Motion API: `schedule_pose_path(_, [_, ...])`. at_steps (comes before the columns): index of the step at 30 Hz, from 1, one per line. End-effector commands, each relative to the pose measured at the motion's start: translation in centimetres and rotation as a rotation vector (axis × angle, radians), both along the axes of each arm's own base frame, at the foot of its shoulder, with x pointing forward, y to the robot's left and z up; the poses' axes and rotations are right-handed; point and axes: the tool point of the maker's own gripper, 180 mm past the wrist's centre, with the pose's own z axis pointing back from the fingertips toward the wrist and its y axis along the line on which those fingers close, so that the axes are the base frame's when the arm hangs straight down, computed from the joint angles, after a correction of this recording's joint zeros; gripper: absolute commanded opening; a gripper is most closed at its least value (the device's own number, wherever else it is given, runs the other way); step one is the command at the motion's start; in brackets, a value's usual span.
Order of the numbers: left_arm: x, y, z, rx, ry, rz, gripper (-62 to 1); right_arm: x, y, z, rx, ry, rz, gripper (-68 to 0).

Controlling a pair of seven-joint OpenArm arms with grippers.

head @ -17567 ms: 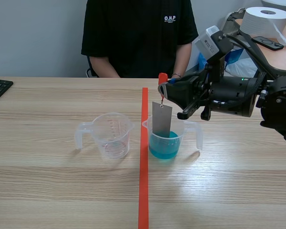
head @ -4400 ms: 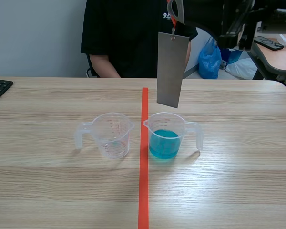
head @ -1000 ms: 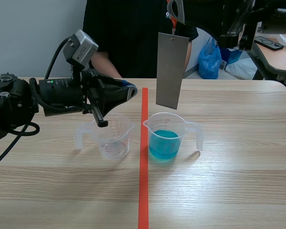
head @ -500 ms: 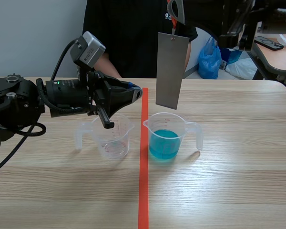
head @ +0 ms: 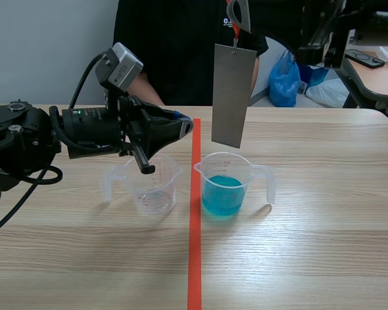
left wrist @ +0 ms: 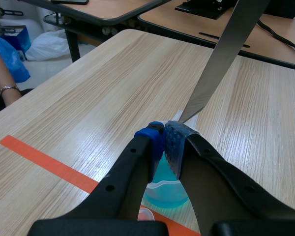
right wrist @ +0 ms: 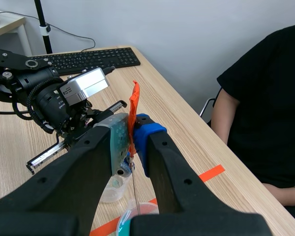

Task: Do the redox reaction experiment.
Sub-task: 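Raise the plate and point at it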

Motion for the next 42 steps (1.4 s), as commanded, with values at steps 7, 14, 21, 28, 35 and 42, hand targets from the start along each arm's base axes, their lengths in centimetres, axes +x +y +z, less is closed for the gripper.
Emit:
schedule_pose_path(7, [0.4, -0.2, 1.4, -0.032, -0.028, -0.001, -56.7, 0.1, -0.3, 1.1, 0.017, -0.025, -0.001, -66.0])
schedule_pose_path(14, [0.4, -0.2, 1.5, -0.033, -0.029, -0.001, -56.7, 0.1, -0.3, 1.1, 0.015, -0.027, -0.001, -66.0])
schedule_pose_path(21, [0.4, -0.2, 1.4, -0.032, -0.029, -0.001, -56.7, 0.1, -0.3, 1.1, 0.015, -0.027, -0.001, -66.0])
schedule_pose_path(28, [0.5, -0.1, 1.4, -0.031, -0.029, 0.0, -56.7, 0.1, -0.3, 1.1, 0.015, -0.027, -0.001, -66.0])
schedule_pose_path(35, [0.7, 1.7, 1.5, -0.022, -0.047, 0.019, -56.7, 0.1, -0.3, 1.1, 0.014, -0.027, -0.001, -66.0])
schedule_pose_path(42, [0.2, 7.2, 0.0, 0.061, -0.041, 0.072, -56.7, 0.1, -0.3, 1.1, 0.014, -0.026, -0.001, -66.0])
